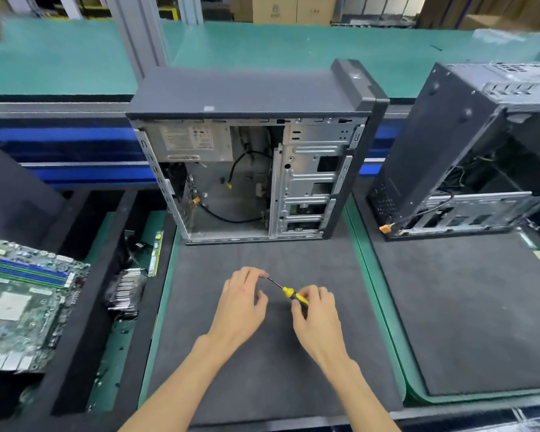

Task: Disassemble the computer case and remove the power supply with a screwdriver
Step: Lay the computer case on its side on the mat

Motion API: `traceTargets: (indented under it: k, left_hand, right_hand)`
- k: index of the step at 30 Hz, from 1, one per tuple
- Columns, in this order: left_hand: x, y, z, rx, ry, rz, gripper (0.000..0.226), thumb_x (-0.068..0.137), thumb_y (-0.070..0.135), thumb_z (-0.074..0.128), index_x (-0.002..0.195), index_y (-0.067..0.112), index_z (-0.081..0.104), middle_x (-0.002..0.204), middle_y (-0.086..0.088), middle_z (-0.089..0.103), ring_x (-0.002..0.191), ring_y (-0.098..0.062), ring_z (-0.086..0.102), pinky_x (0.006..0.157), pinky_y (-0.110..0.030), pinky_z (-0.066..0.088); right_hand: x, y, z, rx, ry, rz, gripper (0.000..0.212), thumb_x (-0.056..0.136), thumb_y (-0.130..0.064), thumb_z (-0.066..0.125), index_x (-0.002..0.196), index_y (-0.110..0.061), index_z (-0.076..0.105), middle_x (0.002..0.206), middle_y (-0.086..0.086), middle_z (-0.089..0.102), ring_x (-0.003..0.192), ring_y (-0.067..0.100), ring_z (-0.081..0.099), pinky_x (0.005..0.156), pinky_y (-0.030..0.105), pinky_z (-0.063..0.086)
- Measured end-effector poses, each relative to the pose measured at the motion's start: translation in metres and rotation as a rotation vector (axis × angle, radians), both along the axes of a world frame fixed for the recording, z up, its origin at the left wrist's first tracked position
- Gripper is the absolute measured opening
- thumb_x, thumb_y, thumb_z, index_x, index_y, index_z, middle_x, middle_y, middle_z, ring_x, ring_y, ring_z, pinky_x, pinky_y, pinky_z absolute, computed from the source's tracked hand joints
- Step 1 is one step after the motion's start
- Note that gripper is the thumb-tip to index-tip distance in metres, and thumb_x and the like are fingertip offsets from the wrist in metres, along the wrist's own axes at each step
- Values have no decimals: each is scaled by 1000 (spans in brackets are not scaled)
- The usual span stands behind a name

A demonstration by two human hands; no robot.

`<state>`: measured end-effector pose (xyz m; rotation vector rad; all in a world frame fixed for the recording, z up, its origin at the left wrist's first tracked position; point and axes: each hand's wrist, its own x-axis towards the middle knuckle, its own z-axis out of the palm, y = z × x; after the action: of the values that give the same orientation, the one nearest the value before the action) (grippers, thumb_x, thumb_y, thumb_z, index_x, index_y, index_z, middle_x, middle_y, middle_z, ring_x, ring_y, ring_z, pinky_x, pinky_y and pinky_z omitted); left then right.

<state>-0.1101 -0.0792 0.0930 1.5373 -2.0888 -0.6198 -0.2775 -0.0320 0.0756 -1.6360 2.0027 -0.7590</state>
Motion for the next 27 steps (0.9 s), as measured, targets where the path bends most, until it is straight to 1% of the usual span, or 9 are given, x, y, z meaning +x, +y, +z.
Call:
traceTargets:
  k: [4, 8, 10, 12, 14, 17, 20, 24, 27]
  left_hand:
    - [-5, -1, -1, 20, 18, 24, 30, 92, 10, 54, 119, 23, 57, 118, 13, 53, 106, -7, 45, 94, -23, 32]
    - [10, -3, -2, 50, 24, 73, 29, 93, 13, 54, 119, 26, 56, 116, 16, 51, 94, 2, 35, 88, -23, 34]
    - [22, -3, -3, 75, 25, 100, 28, 94, 15, 53, 119, 27, 55, 117, 15, 53, 99, -2, 41, 88, -25, 37]
    - [41, -1, -6, 116, 41, 153, 25, 95, 18, 53, 117, 29, 54, 113, 16, 56, 103, -4, 49, 87, -28, 42]
    - [60, 2, -9, 180, 109, 222, 18, 95, 21, 53, 108, 33, 55, 102, 18, 60, 95, -3, 56, 82, -29, 47]
    - [88, 8, -11, 279, 273, 349, 11, 97, 26, 56, 95, 37, 56, 89, 14, 66, 81, -1, 61, 78, -27, 51]
    - [120, 13, -12, 297, 324, 460, 11, 94, 24, 63, 97, 34, 58, 83, 11, 65, 75, -3, 61, 73, -22, 50]
    - [170, 23, -11, 256, 332, 598, 12, 92, 20, 67, 100, 27, 62, 78, 9, 62, 68, -4, 59, 63, -13, 46]
    - [206, 34, -8, 211, 289, 667, 14, 93, 20, 66, 106, 24, 65, 83, 5, 63, 76, -12, 61, 73, -27, 53]
  right_hand:
    - [-4, -2, -4, -4, 54, -6, 10, 98, -30, 61, 100, -20, 63, 98, -5, 49, 93, 18, 42, 84, 35, 43]
    - [11, -11, -1, 48, -54, 48, 9, 97, -31, 61, 93, -25, 56, 85, -11, 48, 83, 12, 48, 69, 28, 42]
    - [23, -17, 2, 88, -107, 63, 12, 94, -32, 63, 89, -25, 54, 78, -7, 54, 75, 10, 53, 64, 26, 43]
    - [46, -24, 5, 146, -196, 106, 14, 92, -32, 65, 87, -25, 54, 73, -4, 60, 67, 8, 60, 65, 28, 52]
    - [75, -29, 5, 192, -243, 167, 15, 90, -35, 66, 85, -26, 55, 70, -5, 63, 64, 4, 62, 65, 28, 55]
    - [119, -33, 3, 212, -263, 248, 18, 88, -38, 66, 83, -24, 56, 72, -7, 65, 67, 5, 59, 63, 20, 50]
    - [159, -35, 0, 228, -292, 335, 13, 88, -33, 63, 84, -23, 57, 73, -7, 66, 65, 1, 57, 58, 15, 45]
    - [205, -34, 0, 235, -298, 483, 13, 89, -41, 65, 93, -28, 64, 71, -9, 67, 65, 0, 58, 62, 18, 48]
    - [239, -34, -1, 226, -278, 551, 3, 93, -35, 62, 96, -35, 63, 65, -14, 64, 64, 1, 58, 58, 14, 42]
